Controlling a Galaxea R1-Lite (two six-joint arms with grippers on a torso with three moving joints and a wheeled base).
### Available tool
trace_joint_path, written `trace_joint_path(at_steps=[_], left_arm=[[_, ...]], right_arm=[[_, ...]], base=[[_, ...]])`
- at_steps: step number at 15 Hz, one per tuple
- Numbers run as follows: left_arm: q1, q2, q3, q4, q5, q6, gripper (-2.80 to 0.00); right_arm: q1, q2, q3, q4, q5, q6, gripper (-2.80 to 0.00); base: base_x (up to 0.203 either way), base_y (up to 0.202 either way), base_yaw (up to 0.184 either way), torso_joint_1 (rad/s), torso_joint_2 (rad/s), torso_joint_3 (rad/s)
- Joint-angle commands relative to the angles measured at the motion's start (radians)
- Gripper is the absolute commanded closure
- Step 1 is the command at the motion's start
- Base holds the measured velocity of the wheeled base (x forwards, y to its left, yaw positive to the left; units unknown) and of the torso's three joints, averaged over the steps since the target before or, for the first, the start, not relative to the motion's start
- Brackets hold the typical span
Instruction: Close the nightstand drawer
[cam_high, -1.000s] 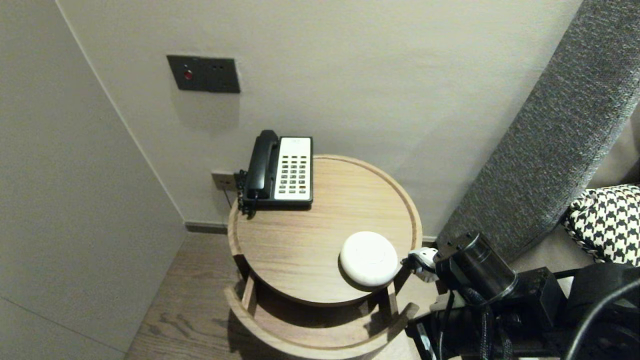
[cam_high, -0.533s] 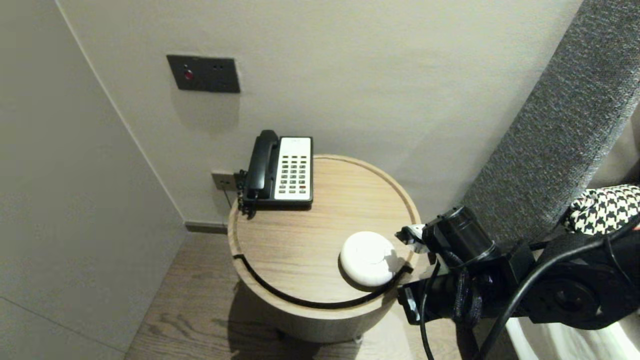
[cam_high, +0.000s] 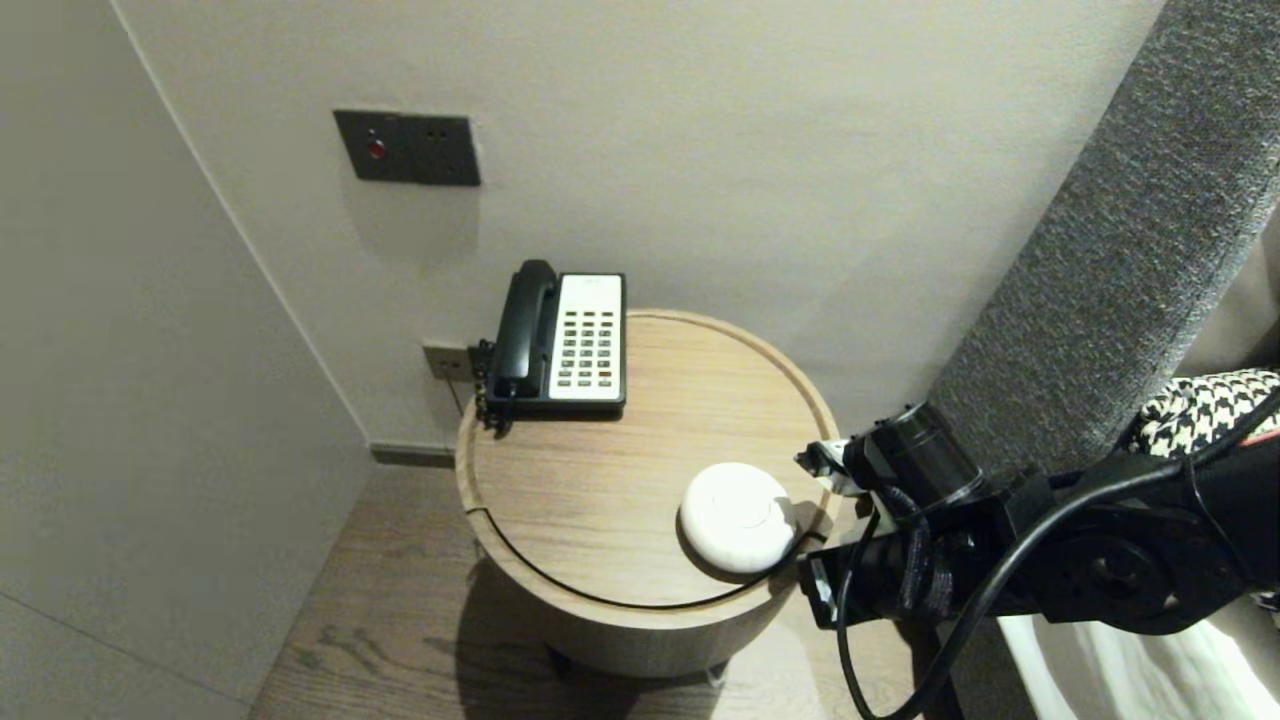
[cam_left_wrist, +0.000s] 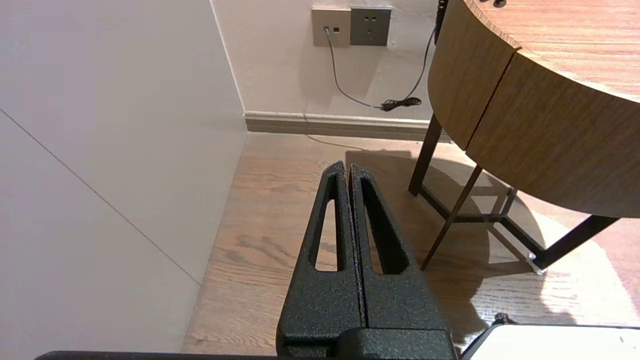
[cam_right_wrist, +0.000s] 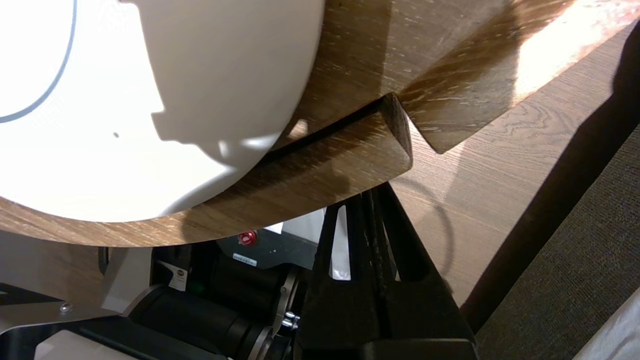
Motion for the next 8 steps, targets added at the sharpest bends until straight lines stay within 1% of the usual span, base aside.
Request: trace_joint_path(at_steps=[1, 4, 7, 8], left_arm=[[0.000, 0.000, 0.000, 0.000, 0.001, 0.001, 0.00], [0.000, 0.000, 0.000, 0.000, 0.001, 0.000, 0.00], [0.000, 0.000, 0.000, 0.000, 0.001, 0.001, 0.00], [0.000, 0.000, 0.000, 0.000, 0.001, 0.001, 0.00]], right_arm=[[0.002, -0.003, 0.010, 0.002, 0.000, 0.003, 0.00], [0.002, -0.018, 0.045, 0.002, -0.001, 0.006, 0.00], [-0.005, -0.115, 0.122, 0.004, -0.002, 0.000, 0.00], [-0.033, -0.144, 0.164, 0.004, -0.004, -0.006, 0.00]], base=[[0.000, 0.000, 0.000, 0.000, 0.00, 0.000], [0.000, 0.000, 0.000, 0.000, 0.00, 0.000], [0.000, 0.000, 0.000, 0.000, 0.00, 0.000], [0.000, 0.000, 0.000, 0.000, 0.00, 0.000]])
